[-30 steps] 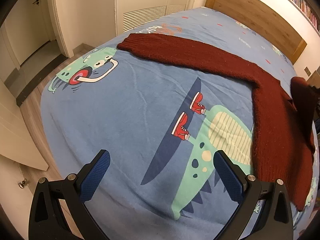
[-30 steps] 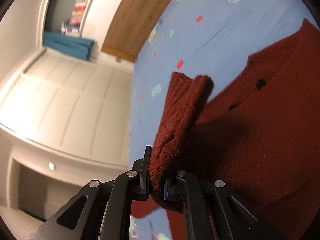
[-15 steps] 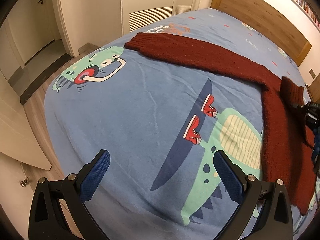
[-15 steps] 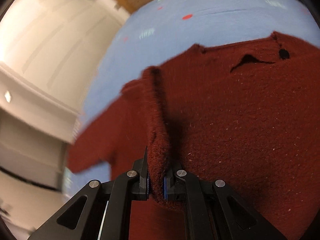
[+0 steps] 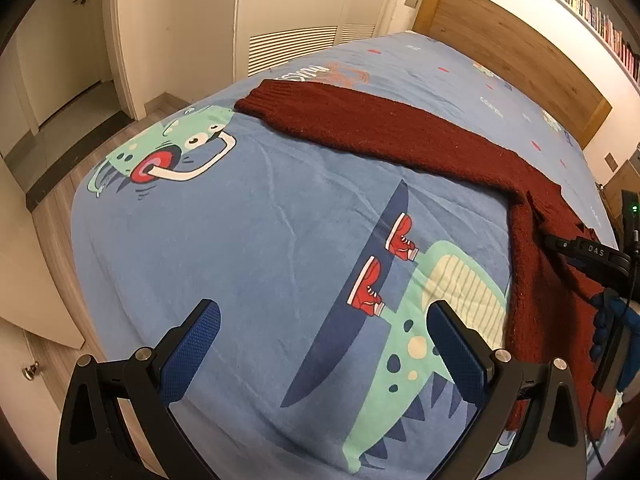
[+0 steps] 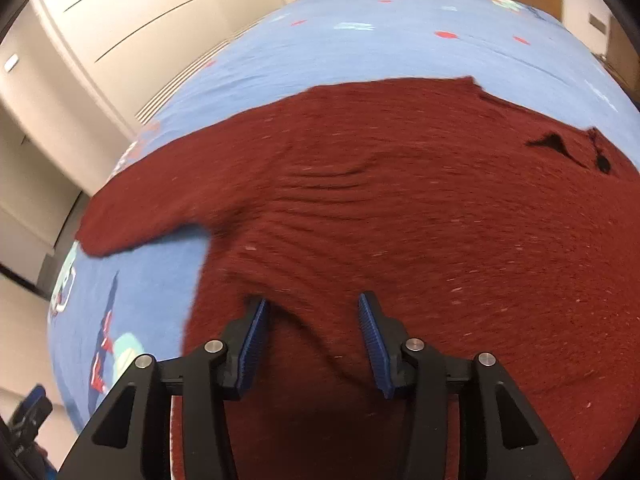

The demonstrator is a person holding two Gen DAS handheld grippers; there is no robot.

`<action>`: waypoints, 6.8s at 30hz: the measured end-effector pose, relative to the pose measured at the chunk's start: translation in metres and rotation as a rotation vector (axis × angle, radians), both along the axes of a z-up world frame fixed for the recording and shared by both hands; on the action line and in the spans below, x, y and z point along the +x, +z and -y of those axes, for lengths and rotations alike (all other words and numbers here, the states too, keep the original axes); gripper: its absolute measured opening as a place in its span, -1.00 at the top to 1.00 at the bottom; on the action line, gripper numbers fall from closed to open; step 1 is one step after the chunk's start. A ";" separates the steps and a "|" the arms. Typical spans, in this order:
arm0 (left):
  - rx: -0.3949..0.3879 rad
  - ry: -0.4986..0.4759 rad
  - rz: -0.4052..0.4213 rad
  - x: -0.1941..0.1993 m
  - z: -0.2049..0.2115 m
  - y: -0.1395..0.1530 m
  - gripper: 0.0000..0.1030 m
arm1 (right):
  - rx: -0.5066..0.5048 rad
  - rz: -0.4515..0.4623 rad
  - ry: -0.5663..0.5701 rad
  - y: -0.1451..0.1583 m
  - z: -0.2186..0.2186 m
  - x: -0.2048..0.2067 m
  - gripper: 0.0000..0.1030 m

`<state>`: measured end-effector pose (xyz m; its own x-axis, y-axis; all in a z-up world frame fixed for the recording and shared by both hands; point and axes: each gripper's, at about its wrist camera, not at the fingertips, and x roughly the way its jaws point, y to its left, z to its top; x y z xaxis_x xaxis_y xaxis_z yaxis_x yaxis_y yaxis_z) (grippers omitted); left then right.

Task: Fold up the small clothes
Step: 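Open the right gripper to lay the sleeve on the sweater body, then lower the left gripper onto the other sleeve cuff and close on it, then carry the held sleeve across the sweater body with the left gripper, then open the left gripper to lay the sleeve over the first sleeve, then lift the left gripper up and away from the folded sweater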

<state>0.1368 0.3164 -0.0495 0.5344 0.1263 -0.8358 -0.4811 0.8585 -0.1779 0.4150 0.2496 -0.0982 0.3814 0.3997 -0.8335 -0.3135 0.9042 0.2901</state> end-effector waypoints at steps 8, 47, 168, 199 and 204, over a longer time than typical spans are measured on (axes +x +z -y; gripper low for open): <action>-0.005 -0.024 0.002 0.016 -0.009 0.003 -0.98 | 0.007 0.069 0.008 0.030 0.013 -0.003 0.04; -0.622 0.267 0.322 0.126 -0.180 -0.070 -0.57 | -0.024 0.108 -0.150 0.059 0.127 -0.074 0.04; -0.217 -0.884 0.052 0.171 0.312 0.021 0.22 | 0.174 0.167 -0.450 0.096 0.354 -0.228 0.04; -0.004 -1.013 -0.008 0.146 0.396 -0.013 0.09 | 0.152 0.126 -0.479 0.075 0.368 -0.221 0.04; 0.025 -1.018 0.019 0.127 0.379 0.016 0.09 | 0.143 0.159 -0.471 0.092 0.365 -0.233 0.04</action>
